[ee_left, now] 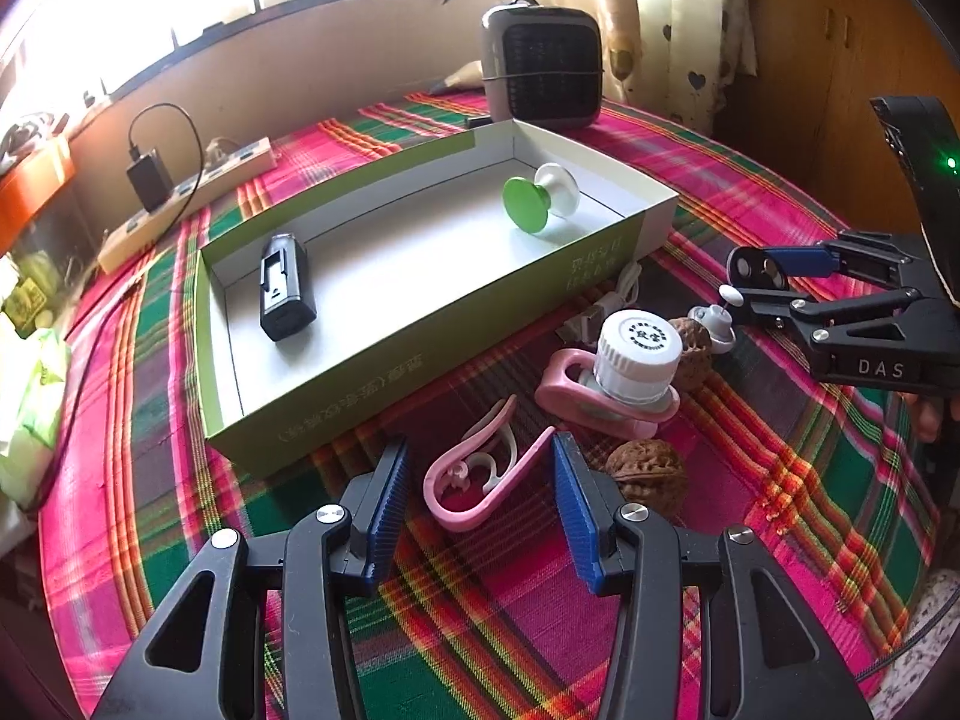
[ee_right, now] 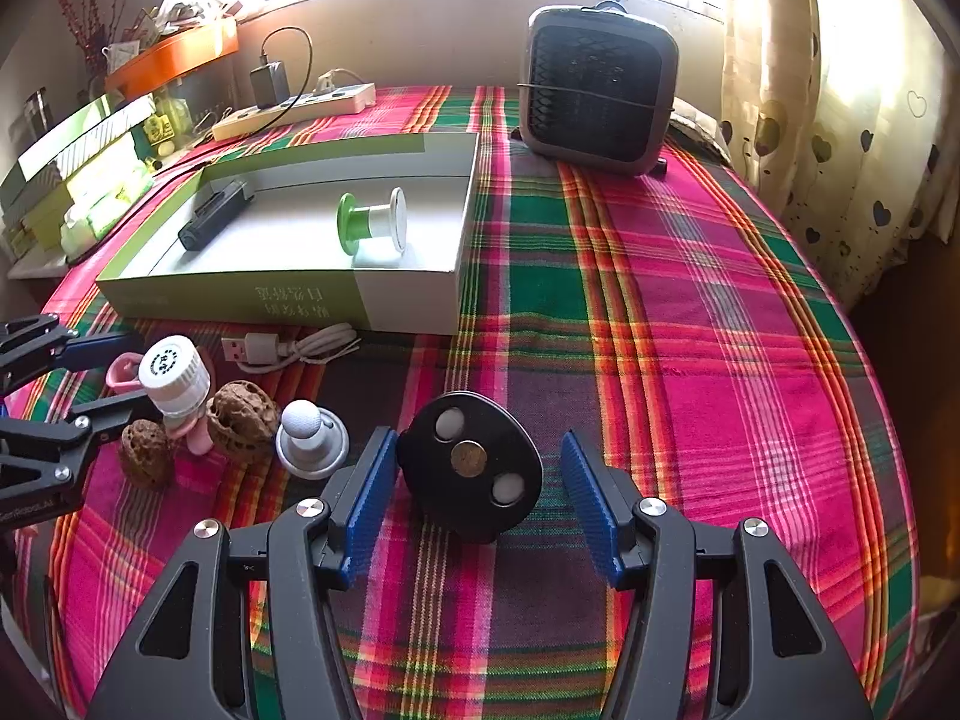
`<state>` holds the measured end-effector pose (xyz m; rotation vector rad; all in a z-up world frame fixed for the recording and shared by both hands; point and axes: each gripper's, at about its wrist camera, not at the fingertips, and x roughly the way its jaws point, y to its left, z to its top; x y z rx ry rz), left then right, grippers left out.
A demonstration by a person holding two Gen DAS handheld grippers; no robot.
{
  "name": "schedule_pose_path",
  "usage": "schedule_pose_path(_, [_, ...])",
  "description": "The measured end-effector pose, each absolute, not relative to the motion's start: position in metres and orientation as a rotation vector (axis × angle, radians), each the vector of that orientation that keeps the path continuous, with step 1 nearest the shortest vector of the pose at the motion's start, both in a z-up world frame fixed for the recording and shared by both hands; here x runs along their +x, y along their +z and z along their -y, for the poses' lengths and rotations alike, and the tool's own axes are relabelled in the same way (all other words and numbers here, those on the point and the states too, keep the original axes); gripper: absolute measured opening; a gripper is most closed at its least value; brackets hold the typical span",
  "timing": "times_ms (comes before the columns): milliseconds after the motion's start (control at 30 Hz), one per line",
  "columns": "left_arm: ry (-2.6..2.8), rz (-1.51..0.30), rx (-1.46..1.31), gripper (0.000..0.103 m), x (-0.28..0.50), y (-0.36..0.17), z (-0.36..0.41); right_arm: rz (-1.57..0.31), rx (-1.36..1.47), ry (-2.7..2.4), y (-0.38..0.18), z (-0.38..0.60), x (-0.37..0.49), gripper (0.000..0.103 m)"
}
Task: Organize objects
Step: 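Move left tool to the pink clip while right tool approaches the black three-hole disc, then close left tool on the pink clip while right tool closes on the black disc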
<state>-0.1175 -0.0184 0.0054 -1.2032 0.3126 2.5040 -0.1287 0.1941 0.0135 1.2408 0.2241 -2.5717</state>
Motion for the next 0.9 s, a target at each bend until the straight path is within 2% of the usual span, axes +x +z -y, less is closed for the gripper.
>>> schedule_pose_path(433, [2.573, -0.157, -1.249, 0.043, -0.123, 0.005, 0.027, -0.218, 1.243, -2.571, 0.014, -0.193, -0.131, 0.057])
schedule_pose_path(667, [2.617, -0.122, -1.264, 0.027, -0.125, 0.005, 0.031, -0.218, 1.244, -2.570, 0.014, -0.194, -0.131, 0.057])
schedule_pose_path(900, [2.634, -0.116, -1.266, 0.022, -0.125, 0.005, 0.030, -0.217, 1.243, -2.571, 0.014, -0.194, -0.131, 0.057])
